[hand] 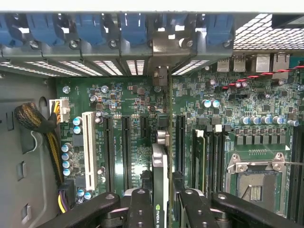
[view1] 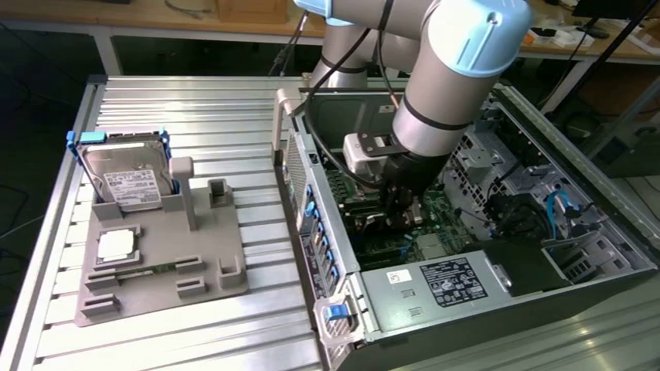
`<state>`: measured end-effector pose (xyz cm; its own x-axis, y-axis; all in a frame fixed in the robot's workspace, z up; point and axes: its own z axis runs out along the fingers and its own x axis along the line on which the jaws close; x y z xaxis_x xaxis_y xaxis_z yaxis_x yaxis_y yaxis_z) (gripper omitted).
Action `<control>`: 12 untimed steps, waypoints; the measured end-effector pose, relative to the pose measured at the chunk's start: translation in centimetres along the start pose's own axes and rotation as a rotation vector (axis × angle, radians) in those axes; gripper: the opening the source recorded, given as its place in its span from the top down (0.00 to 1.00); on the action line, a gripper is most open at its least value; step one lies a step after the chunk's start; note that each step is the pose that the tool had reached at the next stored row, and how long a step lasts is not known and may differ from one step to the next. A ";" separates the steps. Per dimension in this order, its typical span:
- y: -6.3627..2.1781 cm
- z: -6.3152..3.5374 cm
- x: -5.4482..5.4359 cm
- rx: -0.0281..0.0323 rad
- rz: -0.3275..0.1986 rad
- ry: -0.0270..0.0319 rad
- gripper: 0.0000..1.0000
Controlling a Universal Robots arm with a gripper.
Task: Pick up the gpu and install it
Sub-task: 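Insert the gpu into the slot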
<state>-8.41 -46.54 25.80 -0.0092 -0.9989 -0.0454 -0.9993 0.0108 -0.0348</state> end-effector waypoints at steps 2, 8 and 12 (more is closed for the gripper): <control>0.02 0.08 0.0 0.0001 0.000 -0.0003 0.73; 0.11 0.28 0.0 0.0003 0.000 -0.0003 0.73; 0.24 0.45 0.0 0.0001 0.000 -0.0002 0.73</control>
<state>-8.63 -46.53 25.35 -0.0093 -0.9989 -0.0456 -0.9993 0.0109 -0.0349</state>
